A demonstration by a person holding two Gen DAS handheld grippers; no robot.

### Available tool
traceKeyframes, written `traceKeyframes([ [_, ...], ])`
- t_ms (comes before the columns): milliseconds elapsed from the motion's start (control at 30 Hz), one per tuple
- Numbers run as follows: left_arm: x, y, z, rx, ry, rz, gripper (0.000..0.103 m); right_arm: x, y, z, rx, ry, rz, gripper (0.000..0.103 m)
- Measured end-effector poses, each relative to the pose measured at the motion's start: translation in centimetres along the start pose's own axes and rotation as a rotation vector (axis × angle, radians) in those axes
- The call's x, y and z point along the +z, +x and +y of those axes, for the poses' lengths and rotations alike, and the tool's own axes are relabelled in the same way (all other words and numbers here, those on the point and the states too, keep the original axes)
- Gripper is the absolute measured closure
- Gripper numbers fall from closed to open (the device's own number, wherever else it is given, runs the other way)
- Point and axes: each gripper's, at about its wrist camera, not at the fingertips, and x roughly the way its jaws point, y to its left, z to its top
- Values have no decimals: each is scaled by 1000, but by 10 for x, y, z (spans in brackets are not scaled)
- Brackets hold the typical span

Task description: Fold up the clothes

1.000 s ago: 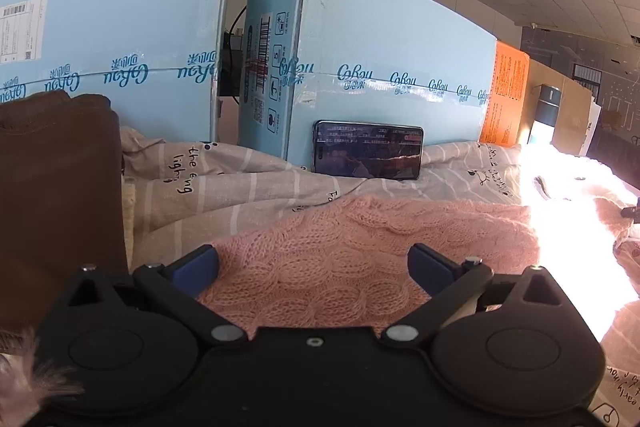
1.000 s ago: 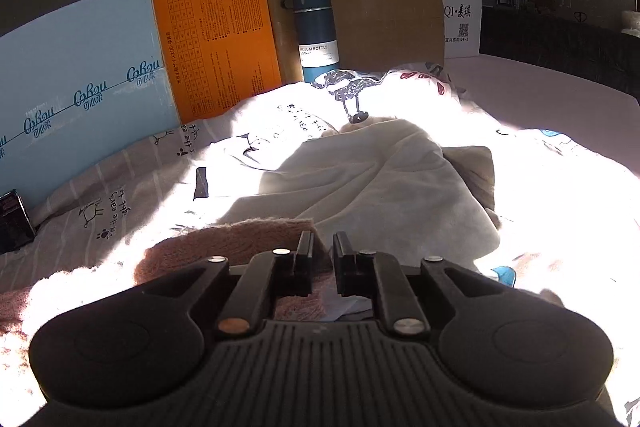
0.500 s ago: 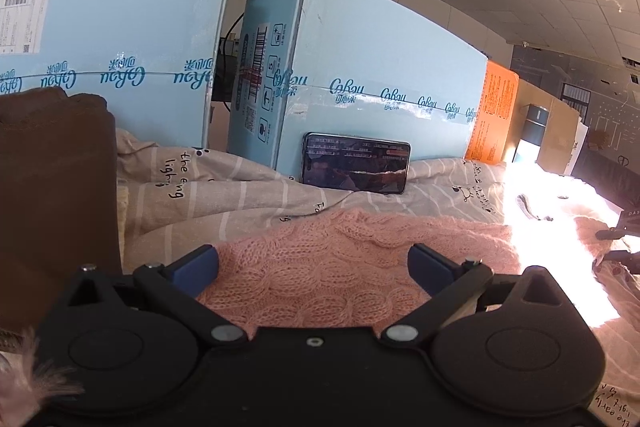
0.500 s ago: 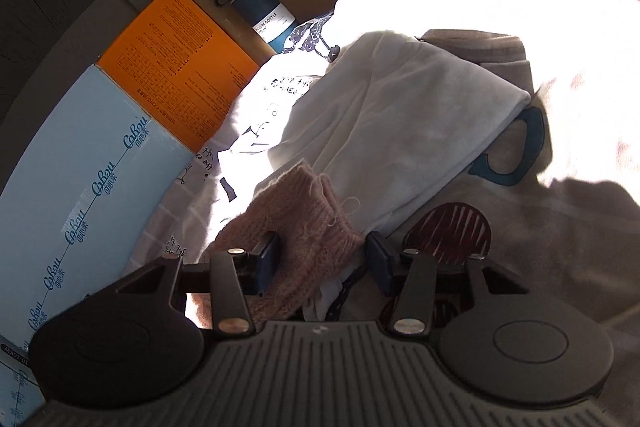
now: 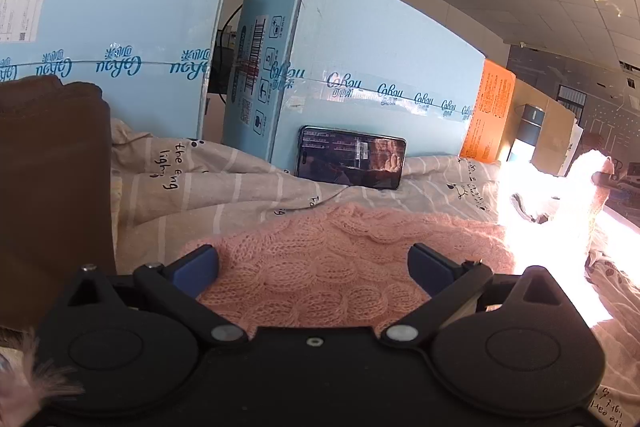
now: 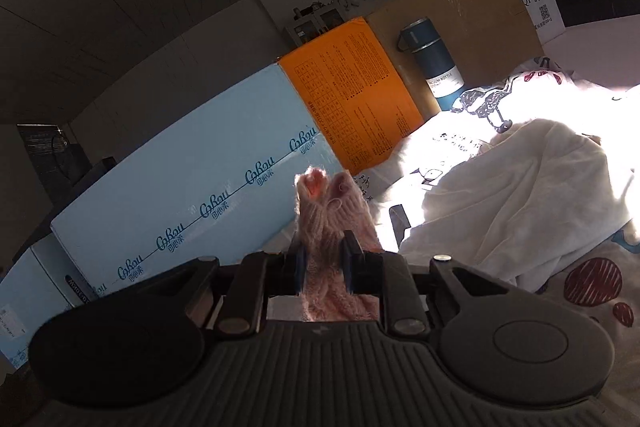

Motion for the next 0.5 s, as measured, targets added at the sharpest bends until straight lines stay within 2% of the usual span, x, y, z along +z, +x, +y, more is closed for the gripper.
traceKeyframes([
  [133,0,-1,0,-7,-3,-3,0,-23,15,28,38,-90,94,86],
  [200,1,-2,1,-10,-5,-6,0,-37,25,36,50,-117,158,77],
  [233,1,-3,1,-12,-6,-9,0,-43,29,41,57,-130,191,68],
  [267,1,-4,1,-15,-8,-12,0,-47,32,43,74,-125,209,46],
  [300,2,-4,1,-18,-10,-14,0,-48,31,45,98,-119,203,33],
  [400,2,-5,2,-22,-15,-13,0,-52,26,52,158,-114,161,32],
  [500,2,-5,3,-23,-17,-12,0,-50,31,50,154,-57,132,31],
])
